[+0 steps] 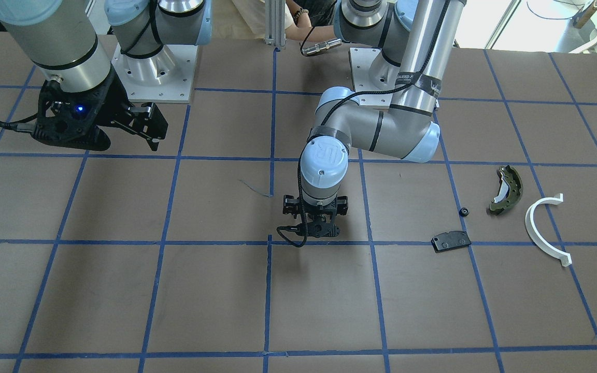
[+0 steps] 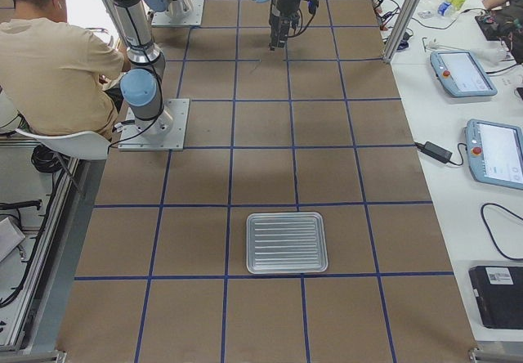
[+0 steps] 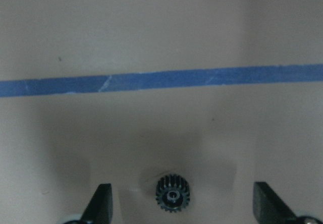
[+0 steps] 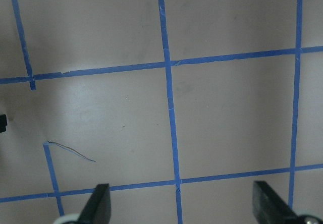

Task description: Place bearing gear from tray to pile

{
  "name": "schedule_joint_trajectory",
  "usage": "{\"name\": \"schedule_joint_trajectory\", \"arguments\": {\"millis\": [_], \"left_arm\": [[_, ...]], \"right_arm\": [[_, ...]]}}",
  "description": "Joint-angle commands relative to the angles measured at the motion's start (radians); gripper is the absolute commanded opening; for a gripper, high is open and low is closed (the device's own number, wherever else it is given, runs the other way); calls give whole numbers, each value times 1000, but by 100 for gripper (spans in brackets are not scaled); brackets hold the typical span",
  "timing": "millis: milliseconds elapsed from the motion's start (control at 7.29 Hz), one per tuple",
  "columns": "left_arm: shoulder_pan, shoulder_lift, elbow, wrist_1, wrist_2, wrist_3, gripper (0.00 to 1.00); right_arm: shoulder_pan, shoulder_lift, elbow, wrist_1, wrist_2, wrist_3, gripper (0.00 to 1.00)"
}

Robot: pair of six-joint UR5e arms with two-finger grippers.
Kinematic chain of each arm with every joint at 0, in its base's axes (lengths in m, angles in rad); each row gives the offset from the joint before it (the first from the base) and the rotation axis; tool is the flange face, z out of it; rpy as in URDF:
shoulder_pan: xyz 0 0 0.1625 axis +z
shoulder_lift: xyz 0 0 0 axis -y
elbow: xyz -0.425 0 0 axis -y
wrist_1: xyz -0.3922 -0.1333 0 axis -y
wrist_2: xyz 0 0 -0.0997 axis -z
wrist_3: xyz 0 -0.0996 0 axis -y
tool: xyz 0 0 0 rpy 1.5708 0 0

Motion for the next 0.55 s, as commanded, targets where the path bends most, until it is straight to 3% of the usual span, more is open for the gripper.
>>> {"name": "schedule_joint_trajectory", "arguments": {"millis": [0, 412], "left_arm": [[3, 0, 0, -2, -2, -3, 0], [12, 7, 15, -3, -5, -1, 0]], "right_arm": [[-6, -28, 16, -2, 1, -10, 100], [-1, -64, 24, -4, 3, -7, 100]]}}
